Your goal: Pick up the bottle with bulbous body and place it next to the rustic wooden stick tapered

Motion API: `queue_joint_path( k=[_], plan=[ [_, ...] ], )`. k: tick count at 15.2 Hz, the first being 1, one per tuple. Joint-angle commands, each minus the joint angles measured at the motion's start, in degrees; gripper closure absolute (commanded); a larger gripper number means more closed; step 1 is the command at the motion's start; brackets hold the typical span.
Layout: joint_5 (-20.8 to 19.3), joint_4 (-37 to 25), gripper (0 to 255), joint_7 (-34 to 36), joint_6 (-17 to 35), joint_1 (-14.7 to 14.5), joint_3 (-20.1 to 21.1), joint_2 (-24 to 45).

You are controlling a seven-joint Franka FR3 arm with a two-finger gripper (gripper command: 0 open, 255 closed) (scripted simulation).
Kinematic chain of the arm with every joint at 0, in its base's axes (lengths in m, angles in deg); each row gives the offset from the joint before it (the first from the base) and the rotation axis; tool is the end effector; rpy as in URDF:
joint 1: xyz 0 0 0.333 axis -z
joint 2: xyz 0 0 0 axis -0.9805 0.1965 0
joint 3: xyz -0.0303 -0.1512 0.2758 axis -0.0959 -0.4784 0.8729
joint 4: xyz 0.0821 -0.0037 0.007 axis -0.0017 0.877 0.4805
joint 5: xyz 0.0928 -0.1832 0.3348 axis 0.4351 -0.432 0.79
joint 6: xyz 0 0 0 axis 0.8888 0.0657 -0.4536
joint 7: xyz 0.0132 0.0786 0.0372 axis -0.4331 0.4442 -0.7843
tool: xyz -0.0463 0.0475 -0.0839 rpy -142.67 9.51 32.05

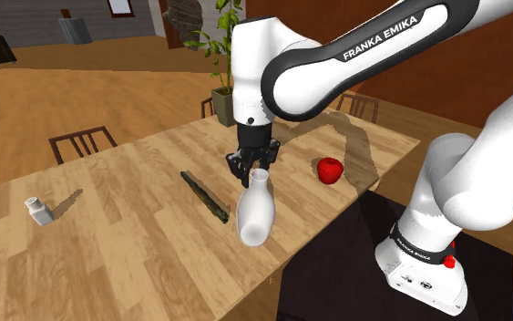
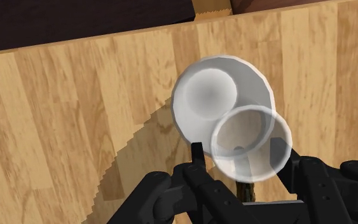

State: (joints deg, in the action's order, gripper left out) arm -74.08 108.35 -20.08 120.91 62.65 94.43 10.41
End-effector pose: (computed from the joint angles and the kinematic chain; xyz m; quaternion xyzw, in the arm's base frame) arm 0.3749 0.2283 0.4222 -0.9944 0.1054 0.0019 0.0095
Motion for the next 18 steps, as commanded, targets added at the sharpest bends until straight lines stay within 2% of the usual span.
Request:
queue_joint_path(
  k=[1,3,4,9,13,18],
  plan=[
    [0.0,0.0,255,0.0,0.1,0.0,0.0,0.0],
    [0.0,0.0,255,0.0,0.1,0.0,0.0,0.0],
    [0.0,0.0,0,0.0,0.1,0.0,0.0,0.0],
    [0.0,0.0,0,0.0,0.1,0.0,0.0,0.0],
    [-0.1,-5.2,0,-0.2,-7.7,0.1,-0.7,-2.6],
    [-0.1,-5.2,0,-0.2,-7.7,0.1,-0.7,-2.6]
  ],
)
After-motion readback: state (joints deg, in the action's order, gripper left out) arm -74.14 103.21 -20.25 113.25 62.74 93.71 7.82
